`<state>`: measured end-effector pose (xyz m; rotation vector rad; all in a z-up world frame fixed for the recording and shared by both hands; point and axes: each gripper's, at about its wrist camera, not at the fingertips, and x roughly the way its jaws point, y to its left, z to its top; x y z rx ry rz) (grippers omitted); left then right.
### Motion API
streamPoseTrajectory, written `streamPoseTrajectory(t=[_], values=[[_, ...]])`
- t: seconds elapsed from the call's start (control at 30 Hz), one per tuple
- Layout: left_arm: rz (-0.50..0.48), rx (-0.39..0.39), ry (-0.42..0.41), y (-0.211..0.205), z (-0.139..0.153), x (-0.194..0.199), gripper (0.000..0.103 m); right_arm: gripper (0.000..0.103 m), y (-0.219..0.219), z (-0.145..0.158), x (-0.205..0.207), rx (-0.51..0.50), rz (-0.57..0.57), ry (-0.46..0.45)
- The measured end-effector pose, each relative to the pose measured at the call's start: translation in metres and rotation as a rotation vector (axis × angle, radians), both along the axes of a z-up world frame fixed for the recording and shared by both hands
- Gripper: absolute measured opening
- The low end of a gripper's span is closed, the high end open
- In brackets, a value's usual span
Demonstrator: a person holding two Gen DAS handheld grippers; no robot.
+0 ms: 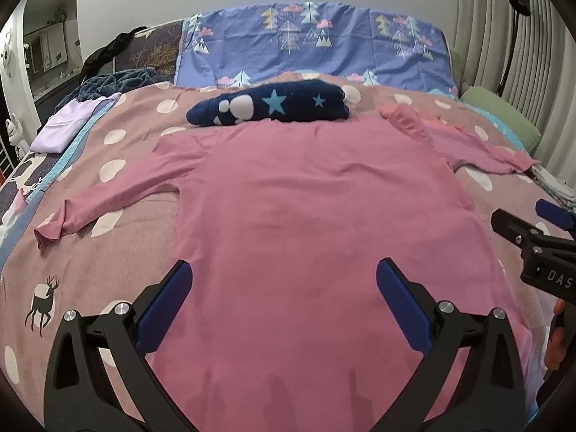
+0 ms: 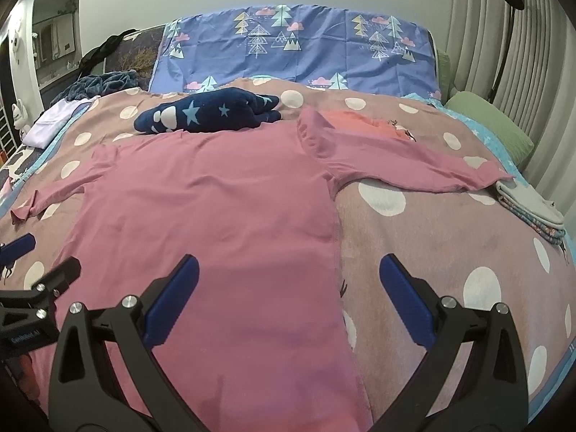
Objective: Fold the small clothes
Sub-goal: 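Reach the left gripper to the pink sleeve cuff and close on it, then fold the held sleeve across the shirt body and open the left gripper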
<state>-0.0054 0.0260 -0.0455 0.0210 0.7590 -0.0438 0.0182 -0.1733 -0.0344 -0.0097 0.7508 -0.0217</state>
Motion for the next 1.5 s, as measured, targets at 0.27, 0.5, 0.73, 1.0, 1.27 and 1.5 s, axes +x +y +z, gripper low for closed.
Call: streamPoseTrajectory(t=[0.27,0.5,0.73,1.0,1.27,1.5], values=[[0.234,0.065,-0.053,0.101,-0.007,0.01,0.075,0.101,0.001,-0.001,0.003,-0.01,0.008,0.004],[0.566,0.141,0.069,0.26,-0.032,0.025,0.051,0.101,0.003,-0.008,0.009,-0.012,0.01,0.03],[0.424,0.471,0.183,0.296,-0.064,0.074,0.054,0.101,0.007,-0.015,0.015,-0.021,0.015,0.055],[0.413,0.42,0.327,0.331,-0.077,0.12,0.003,0.101,-0.003,-0.021,0.018,-0.01,-0.029,0.081],[0.251,-0.007,0.071,0.287,0.039,0.101,0.003,0.101,-0.007,-0.022,0.033,-0.023,-0.031,0.072],[-0.055,-0.192,0.005,0.16,0.096,0.129,0.003,0.101,0.008,-0.021,0.043,0.006,0.054,0.05]])
